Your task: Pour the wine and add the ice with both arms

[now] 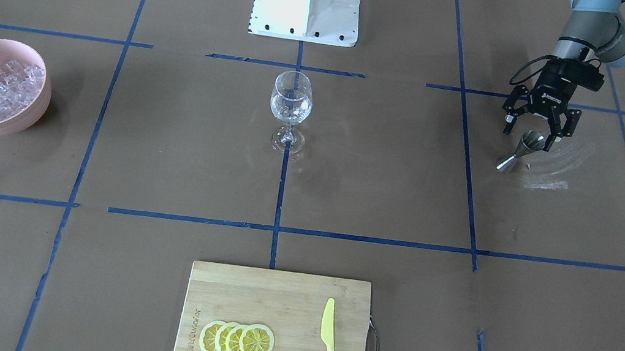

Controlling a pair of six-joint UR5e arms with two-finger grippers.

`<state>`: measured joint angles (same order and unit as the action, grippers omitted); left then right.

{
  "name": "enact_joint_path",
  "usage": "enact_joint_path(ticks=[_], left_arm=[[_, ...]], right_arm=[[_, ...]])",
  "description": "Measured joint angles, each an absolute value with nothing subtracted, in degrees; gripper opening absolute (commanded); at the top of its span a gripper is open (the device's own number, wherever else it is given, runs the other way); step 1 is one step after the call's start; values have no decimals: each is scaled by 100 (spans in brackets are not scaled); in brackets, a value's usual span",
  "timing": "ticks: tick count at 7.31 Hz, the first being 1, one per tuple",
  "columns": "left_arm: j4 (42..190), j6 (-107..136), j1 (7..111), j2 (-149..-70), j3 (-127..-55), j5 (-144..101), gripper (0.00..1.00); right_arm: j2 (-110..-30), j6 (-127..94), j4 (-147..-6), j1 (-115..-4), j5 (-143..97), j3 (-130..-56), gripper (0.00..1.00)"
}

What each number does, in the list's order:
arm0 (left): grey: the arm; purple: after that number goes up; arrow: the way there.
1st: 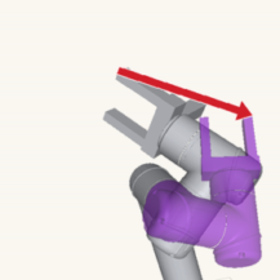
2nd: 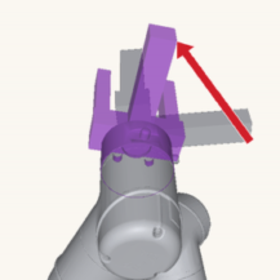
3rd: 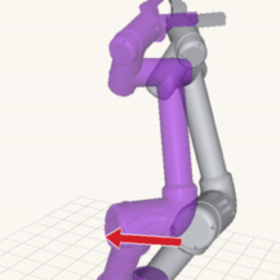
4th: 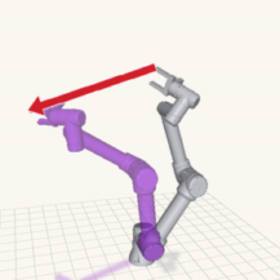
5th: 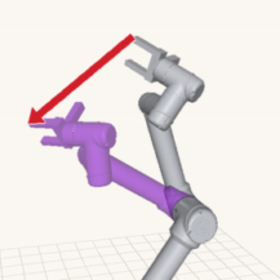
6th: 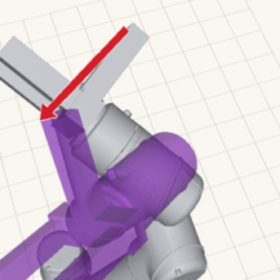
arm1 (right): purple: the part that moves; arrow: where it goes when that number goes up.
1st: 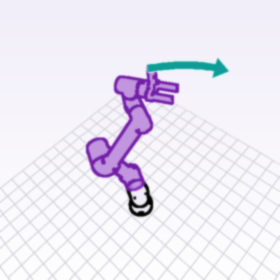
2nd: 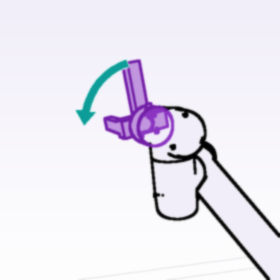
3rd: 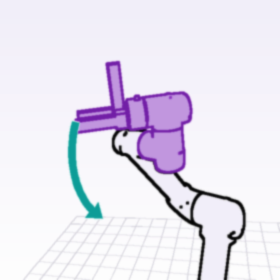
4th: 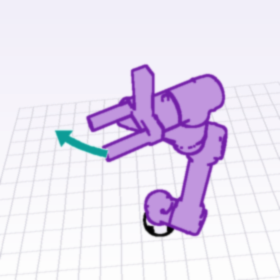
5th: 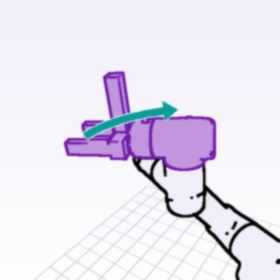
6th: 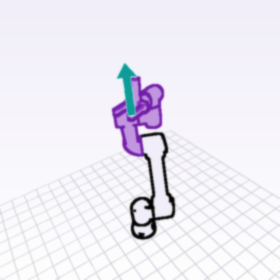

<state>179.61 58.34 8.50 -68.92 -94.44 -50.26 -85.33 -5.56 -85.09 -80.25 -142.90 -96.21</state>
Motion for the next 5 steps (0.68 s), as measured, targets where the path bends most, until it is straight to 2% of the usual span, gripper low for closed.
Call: enact_joint_path(ticks=[3, 5], left_arm=[[17935, 5510, 963, -5991, -9764, -5965, 99], [17928, 4965, 1703, -5834, -9640, -6899, 99]], right_arm=[[-8534, -1101, -8493, -7861, -14236, -9905, 100], [-8535, -1744, -8491, -7515, -14028, -10358, 100]])
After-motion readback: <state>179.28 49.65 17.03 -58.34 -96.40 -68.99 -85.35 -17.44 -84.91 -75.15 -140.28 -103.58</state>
